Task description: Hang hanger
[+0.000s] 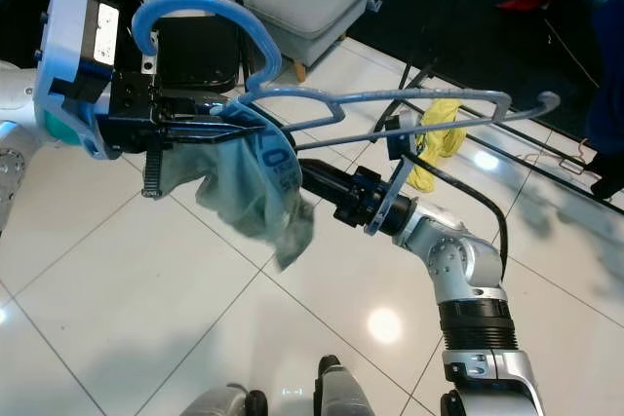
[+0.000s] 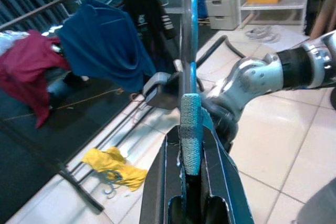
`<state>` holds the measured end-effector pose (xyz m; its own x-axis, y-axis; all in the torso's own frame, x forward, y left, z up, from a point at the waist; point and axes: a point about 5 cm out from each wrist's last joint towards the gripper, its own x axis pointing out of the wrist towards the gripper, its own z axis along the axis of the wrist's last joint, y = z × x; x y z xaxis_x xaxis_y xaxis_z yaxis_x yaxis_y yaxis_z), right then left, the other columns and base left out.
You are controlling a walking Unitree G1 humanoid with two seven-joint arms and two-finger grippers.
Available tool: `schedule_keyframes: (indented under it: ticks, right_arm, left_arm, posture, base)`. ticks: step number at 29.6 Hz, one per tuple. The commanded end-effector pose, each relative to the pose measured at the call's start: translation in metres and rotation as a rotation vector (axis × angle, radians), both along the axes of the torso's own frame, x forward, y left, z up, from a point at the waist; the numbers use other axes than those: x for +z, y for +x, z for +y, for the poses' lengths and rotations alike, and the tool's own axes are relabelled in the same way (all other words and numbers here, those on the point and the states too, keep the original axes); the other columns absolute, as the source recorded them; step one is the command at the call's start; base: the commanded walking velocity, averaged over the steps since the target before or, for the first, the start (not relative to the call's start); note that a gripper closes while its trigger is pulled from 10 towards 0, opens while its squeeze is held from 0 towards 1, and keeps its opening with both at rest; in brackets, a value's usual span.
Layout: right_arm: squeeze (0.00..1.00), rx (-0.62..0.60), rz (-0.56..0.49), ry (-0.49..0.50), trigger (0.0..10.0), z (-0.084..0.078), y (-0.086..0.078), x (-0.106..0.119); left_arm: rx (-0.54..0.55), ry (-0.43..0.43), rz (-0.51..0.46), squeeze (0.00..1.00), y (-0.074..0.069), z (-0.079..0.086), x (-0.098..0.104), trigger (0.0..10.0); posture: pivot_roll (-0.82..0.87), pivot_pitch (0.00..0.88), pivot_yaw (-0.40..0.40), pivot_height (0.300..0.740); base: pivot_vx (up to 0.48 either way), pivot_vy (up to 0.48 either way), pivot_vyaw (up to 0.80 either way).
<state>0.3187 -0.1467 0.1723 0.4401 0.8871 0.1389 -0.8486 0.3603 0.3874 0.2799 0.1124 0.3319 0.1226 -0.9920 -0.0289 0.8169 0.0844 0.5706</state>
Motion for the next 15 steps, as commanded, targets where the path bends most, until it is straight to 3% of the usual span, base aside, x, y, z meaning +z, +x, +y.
schedule_keyframes:
  ticks: [1, 2, 4, 6, 15]
  right_arm:
    - [0.0, 0.002, 0.03, -0.059, 10.0, 0.004, 0.003, -0.011]
    - [0.0, -0.032, 0.047, -0.125, 10.0, 0.006, 0.01, -0.018]
    - [0.0, -0.032, 0.047, -0.125, 10.0, 0.006, 0.01, -0.018]
    - [0.0, -0.08, 0.065, -0.217, 10.0, 0.007, 0.019, -0.027]
    - [0.0, -0.021, 0.086, -0.305, 10.0, 0.018, 0.016, -0.045]
  left_arm:
    - [-0.047, 0.009, -0.028, 0.0, -0.009, -0.003, 0.007, 10.0]
    - [-0.065, 0.008, -0.033, 0.0, -0.012, -0.004, 0.01, 10.0]
    - [-0.065, 0.008, -0.033, 0.0, -0.012, -0.004, 0.01, 10.0]
    - [-0.085, 0.006, -0.039, 0.0, -0.017, -0.004, 0.013, 10.0]
    - [-0.1, -0.009, -0.049, 0.0, -0.022, -0.005, 0.02, 10.0]
  posture:
    - [0.07, 0.135, 0.099, 0.74]
    - [0.07, 0.134, 0.097, 0.74]
    - [0.07, 0.134, 0.097, 0.74]
    - [0.08, 0.131, 0.093, 0.74]
    - [0.08, 0.125, 0.091, 0.74]
  base:
    - [0.0, 0.0, 0.0]
    - [0.0, 0.0, 0.0]
    - [0.0, 0.0, 0.0]
    - [0.0, 0.0, 0.0]
    - [0.0, 0.0, 0.0]
